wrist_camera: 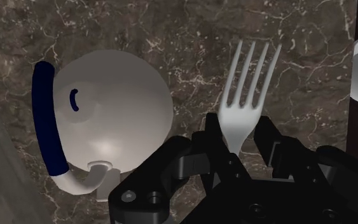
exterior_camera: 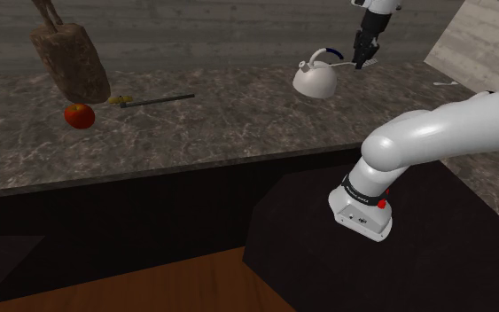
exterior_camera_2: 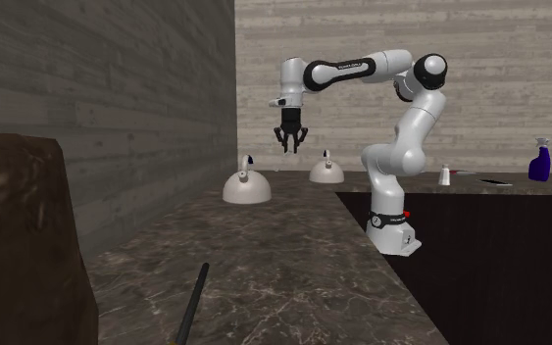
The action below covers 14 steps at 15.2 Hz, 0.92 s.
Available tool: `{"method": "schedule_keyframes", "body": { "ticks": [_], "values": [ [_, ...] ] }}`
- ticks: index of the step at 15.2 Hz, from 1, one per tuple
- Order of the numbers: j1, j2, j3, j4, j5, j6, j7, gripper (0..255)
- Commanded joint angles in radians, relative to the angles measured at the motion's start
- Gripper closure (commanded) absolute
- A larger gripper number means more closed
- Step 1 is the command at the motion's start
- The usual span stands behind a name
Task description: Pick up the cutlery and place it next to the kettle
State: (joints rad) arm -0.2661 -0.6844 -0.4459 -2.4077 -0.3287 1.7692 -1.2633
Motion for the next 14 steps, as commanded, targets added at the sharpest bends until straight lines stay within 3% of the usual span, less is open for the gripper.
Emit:
{"method": "schedule_keyframes", "body": {
  "ticks": [1,14],
  "values": [
    [-0.003,-0.002,-0.006,-0.031,-0.007,0.030,0.004,255],
    [-0.014,0.032,-0.056,-0.180,-0.045,0.212,0.017,255]
  ]
}}
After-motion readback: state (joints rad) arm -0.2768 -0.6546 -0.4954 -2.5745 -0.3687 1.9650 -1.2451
